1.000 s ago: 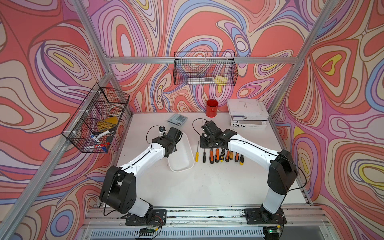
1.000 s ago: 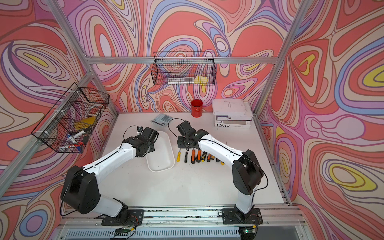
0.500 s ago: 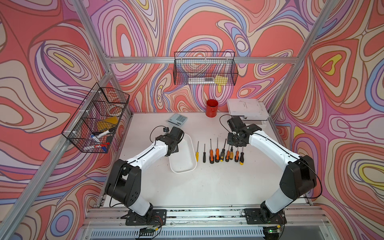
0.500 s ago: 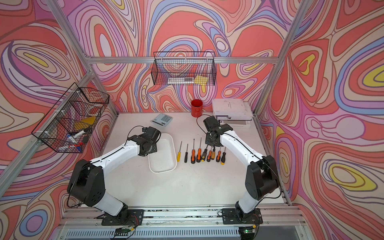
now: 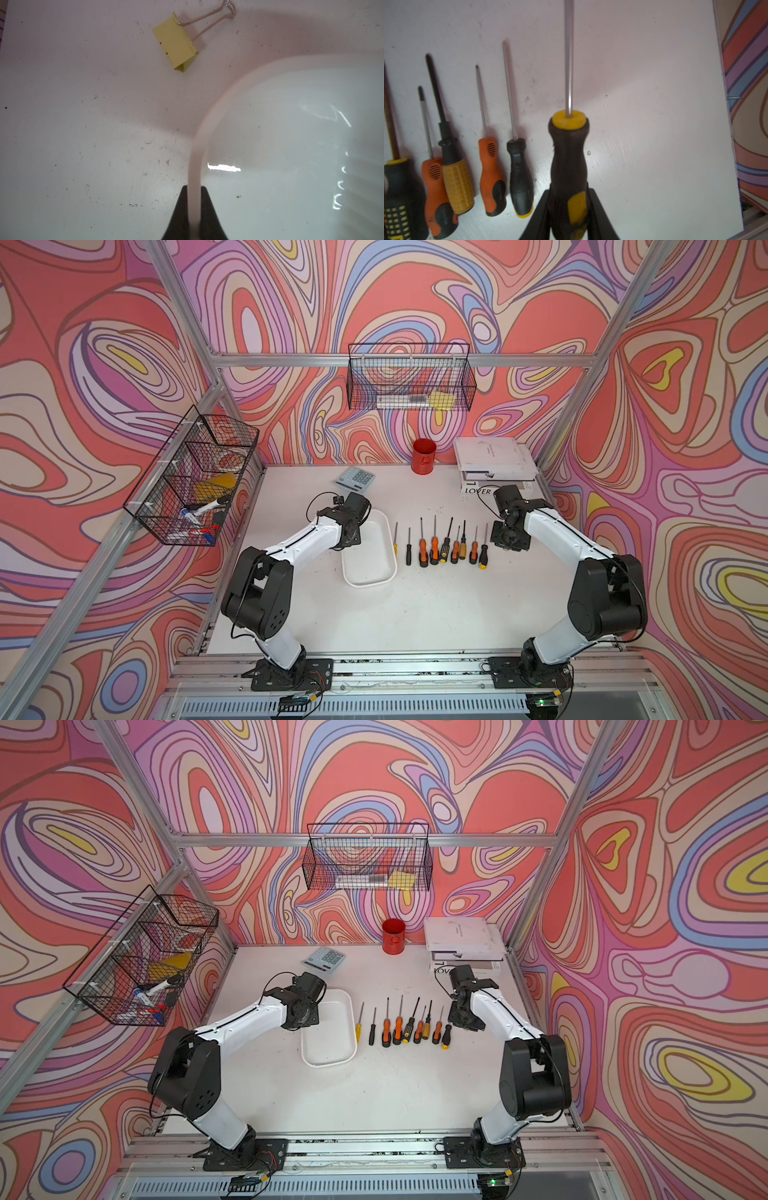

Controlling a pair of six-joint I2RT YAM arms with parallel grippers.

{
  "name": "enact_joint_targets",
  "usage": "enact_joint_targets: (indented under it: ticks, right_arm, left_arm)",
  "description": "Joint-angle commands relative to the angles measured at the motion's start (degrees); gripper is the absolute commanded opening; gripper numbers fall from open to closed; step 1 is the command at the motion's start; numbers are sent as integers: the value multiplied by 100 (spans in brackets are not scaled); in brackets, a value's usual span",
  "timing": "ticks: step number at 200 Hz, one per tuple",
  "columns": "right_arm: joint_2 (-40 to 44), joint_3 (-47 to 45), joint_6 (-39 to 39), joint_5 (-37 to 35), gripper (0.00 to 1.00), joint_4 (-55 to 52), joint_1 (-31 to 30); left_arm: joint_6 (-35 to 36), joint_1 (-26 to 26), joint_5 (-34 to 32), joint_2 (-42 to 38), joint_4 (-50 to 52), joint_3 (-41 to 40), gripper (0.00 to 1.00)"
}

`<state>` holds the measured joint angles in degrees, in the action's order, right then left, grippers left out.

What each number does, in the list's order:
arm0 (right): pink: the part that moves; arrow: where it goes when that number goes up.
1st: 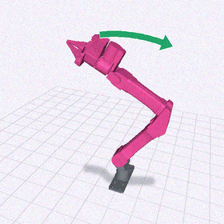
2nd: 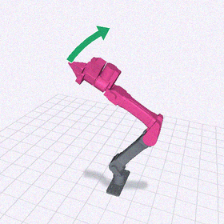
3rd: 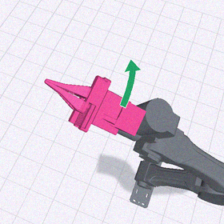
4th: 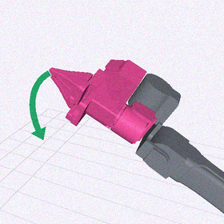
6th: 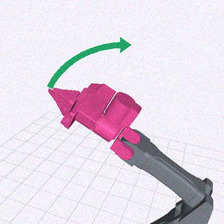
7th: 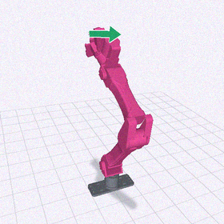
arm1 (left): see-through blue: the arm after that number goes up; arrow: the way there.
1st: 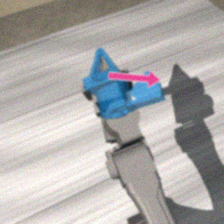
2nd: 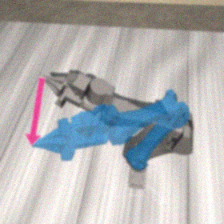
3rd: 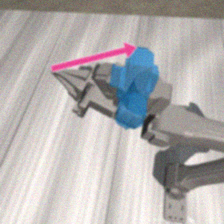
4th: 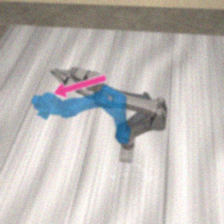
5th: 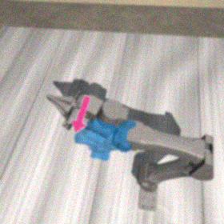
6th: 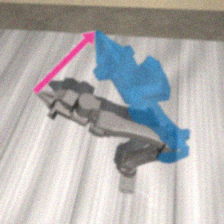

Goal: Take out the screwdriver from the storage box
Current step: Place the screwdriver at the center of the board.

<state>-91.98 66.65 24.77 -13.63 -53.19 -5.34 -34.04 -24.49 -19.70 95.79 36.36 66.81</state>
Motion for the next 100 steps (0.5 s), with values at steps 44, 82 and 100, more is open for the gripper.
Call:
enact_joint_targets:
  ticks: [44,82,100]
  right_arm:
    - [-276,-379,-269,593,0,552,93]
    - [-580,-476,-287,781,0,708,104]
    - [-677,-528,-239,760,0,727,106]
  left_arm:
    - [266,157,-192,10,114,53,0]
    - [337,325,-109,87,132,35,0]
    - [404,362,-63,146,114,41,0]
